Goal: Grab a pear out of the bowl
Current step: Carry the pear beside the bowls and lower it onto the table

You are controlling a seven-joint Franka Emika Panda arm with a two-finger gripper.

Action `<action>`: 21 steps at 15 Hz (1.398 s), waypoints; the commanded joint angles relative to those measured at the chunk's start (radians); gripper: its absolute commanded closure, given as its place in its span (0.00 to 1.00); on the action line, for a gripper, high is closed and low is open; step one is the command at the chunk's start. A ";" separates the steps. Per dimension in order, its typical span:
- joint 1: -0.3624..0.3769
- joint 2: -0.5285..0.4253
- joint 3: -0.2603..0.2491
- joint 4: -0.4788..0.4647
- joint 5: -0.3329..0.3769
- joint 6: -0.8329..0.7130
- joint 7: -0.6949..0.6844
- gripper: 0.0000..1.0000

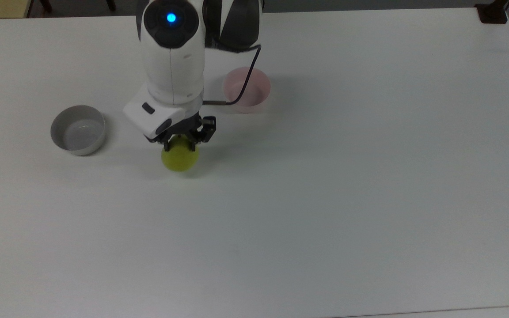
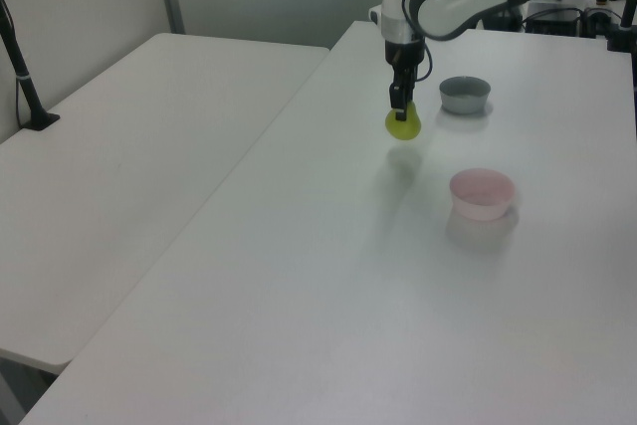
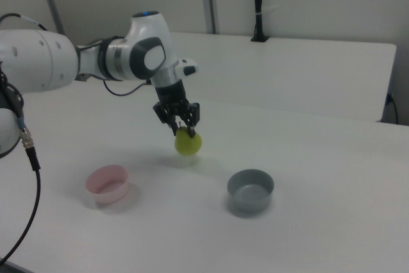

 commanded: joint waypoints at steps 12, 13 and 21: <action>-0.007 0.054 -0.006 0.001 -0.049 0.104 0.018 0.51; -0.006 0.055 -0.006 0.001 -0.052 0.104 0.018 0.51; -0.002 0.045 -0.006 0.001 -0.052 0.093 0.018 0.08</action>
